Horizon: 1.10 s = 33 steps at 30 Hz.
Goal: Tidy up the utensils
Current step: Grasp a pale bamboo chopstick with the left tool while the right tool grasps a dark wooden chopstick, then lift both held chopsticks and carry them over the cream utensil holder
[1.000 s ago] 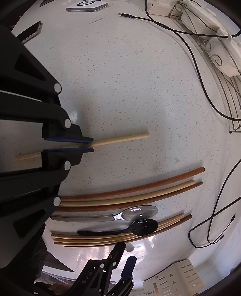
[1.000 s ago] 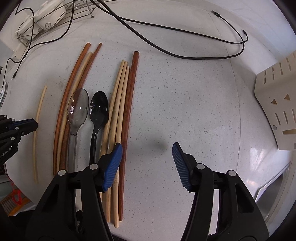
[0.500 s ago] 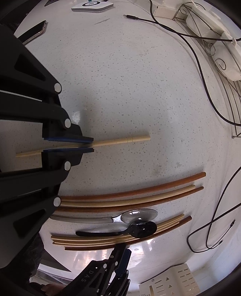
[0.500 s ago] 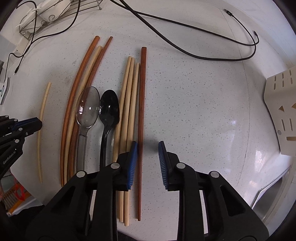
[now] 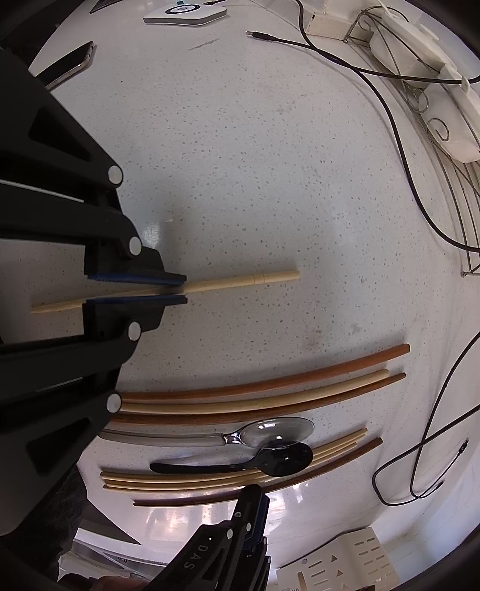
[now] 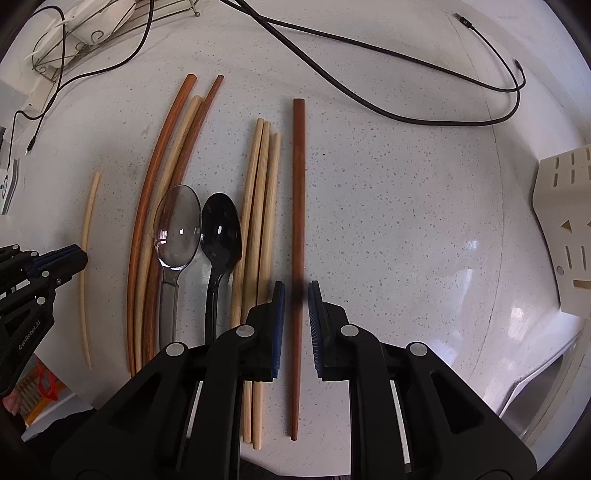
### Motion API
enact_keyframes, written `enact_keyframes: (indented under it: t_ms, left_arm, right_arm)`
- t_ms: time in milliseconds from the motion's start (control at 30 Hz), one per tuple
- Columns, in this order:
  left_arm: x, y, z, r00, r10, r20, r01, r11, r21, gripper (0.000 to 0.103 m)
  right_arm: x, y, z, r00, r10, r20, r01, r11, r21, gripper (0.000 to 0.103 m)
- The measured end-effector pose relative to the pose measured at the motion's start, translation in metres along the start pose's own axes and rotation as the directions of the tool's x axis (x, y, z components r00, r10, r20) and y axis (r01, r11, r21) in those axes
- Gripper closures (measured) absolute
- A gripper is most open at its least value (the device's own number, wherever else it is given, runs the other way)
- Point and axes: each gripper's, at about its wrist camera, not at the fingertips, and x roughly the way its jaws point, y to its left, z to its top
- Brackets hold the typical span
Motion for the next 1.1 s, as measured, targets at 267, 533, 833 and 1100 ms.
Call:
enact_keyframes:
  t_ms: [267, 533, 833, 1100]
  left_arm:
    - [0.002, -0.005, -0.002, 1.0, 0.018, -0.002, -0.018, 1.0, 0.016, 0.098]
    - [0.001, 0.001, -0.004, 1.0, -0.01, 0.005, 0.01, 1.0, -0.002, 0.099]
    - [-0.013, 0.024, -0.012, 0.997, -0.053, 0.048, 0.055, 0.997, -0.046, 0.099]
    - [-0.04, 0.025, -0.019, 0.99, -0.088, 0.107, 0.094, 0.994, -0.057, 0.099]
  right_arm:
    - [-0.003, 0.007, 0.005, 1.0, 0.007, -0.012, -0.007, 1.0, -0.01, 0.097]
    - [-0.009, -0.016, 0.003, 0.998, 0.053, 0.029, -0.053, 0.999, -0.001, 0.097]
    - [-0.017, -0.035, -0.005, 0.994, 0.092, 0.06, -0.095, 0.994, 0.049, 0.097]
    - [-0.032, -0.056, -0.026, 0.983, 0.136, 0.125, -0.149, 0.983, 0.103, 0.097]
